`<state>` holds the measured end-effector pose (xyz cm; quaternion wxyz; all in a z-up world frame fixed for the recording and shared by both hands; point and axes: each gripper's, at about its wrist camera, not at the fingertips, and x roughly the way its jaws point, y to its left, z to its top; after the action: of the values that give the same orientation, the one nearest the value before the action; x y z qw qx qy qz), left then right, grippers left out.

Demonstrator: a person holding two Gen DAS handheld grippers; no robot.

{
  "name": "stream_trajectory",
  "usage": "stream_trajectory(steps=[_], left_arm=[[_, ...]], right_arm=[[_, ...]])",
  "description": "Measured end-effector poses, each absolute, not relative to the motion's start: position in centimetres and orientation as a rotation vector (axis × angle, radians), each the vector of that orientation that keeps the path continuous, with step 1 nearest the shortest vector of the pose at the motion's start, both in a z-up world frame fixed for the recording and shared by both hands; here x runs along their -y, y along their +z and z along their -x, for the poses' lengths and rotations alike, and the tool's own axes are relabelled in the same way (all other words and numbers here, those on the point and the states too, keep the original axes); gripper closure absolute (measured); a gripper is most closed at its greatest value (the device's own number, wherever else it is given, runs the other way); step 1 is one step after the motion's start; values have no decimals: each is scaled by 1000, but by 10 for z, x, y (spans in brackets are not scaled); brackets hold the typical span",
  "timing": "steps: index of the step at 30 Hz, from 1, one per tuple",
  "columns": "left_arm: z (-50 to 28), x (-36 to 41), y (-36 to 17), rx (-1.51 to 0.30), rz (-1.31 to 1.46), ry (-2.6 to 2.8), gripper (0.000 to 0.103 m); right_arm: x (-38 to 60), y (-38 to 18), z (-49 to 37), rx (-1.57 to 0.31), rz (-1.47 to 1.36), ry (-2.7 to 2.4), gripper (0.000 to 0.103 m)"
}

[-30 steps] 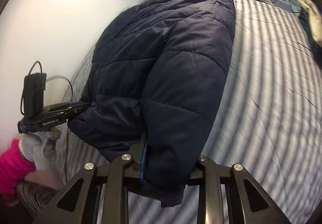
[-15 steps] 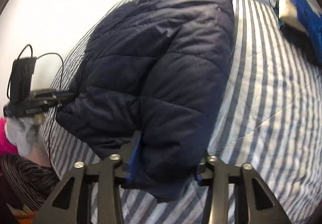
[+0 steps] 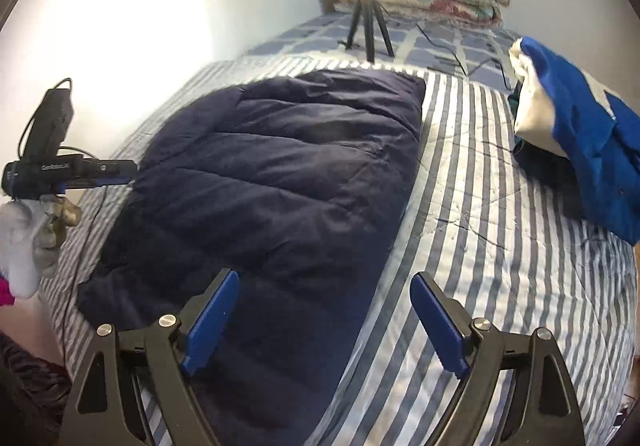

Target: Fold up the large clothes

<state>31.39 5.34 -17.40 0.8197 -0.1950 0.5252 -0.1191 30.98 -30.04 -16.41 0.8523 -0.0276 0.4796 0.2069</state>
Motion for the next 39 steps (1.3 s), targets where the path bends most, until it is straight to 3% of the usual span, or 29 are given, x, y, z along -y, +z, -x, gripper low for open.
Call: stream_trajectory(steps=[3, 6, 12, 15, 30, 33, 35, 39], left_arm=[[-327, -56, -194, -1145, 452, -215, 24], [-330, -61, -208, -1140, 441, -192, 18], [-329, -81, -213, -1133, 578, -258, 17], [-333, -94, -217, -1136, 680, -287, 17], [-361, -86, -223, -1157, 794, -411, 17], [-365, -77, -222, -1166, 741, -412, 23], [-367, -69, -220, -1172, 698, -407, 27], [-370, -60, -218, -1177, 674, -404, 47]], right_arm=[[298, -177, -328, -1026, 38, 401, 13], [287, -190, -337, -1042, 24, 419, 13], [272, -195, -338, -1039, 62, 475, 8], [290, -192, -342, -1033, 9, 498, 0], [353, -242, -376, -1151, -468, 651, 5], [353, -248, -381, -1133, -514, 678, 9], [351, -250, -385, -1133, -542, 693, 20], [338, -251, -388, -1144, -543, 714, 29]])
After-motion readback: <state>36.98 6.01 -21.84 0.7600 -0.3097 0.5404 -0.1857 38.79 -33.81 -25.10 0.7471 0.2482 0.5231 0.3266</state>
